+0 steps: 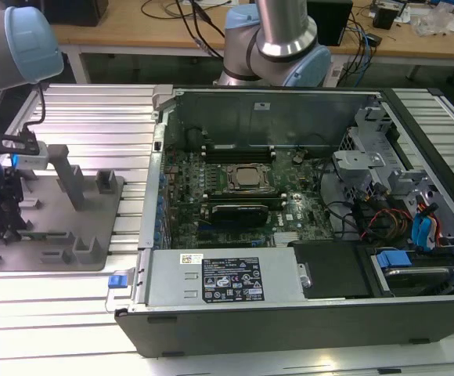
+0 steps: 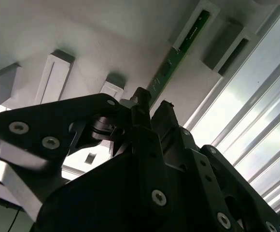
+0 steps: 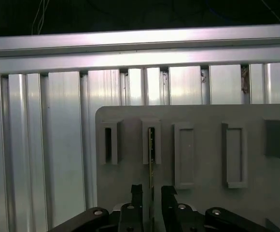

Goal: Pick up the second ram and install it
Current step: 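Pick up the second ram and move it above second insertion slot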

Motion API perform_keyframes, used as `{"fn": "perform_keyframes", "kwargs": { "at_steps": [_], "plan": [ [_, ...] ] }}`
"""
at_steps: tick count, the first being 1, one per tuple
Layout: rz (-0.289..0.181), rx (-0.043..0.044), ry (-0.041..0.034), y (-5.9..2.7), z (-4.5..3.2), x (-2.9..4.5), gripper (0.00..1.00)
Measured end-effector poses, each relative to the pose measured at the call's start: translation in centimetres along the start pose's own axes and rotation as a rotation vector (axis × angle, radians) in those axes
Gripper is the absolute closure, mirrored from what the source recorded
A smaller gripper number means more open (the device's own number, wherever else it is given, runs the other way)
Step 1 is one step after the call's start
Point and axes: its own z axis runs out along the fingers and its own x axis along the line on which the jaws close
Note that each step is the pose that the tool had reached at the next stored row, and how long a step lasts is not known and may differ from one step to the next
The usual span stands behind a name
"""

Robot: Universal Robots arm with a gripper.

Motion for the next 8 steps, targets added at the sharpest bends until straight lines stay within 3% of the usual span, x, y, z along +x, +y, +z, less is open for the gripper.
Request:
{"fn": "perform_keyframes", "kwargs": {
  "at_steps": [8],
  "plan": [
    [-0.012,0.0004,-0.0033,0.02,0.06,-0.13,0.72]
  ]
}}
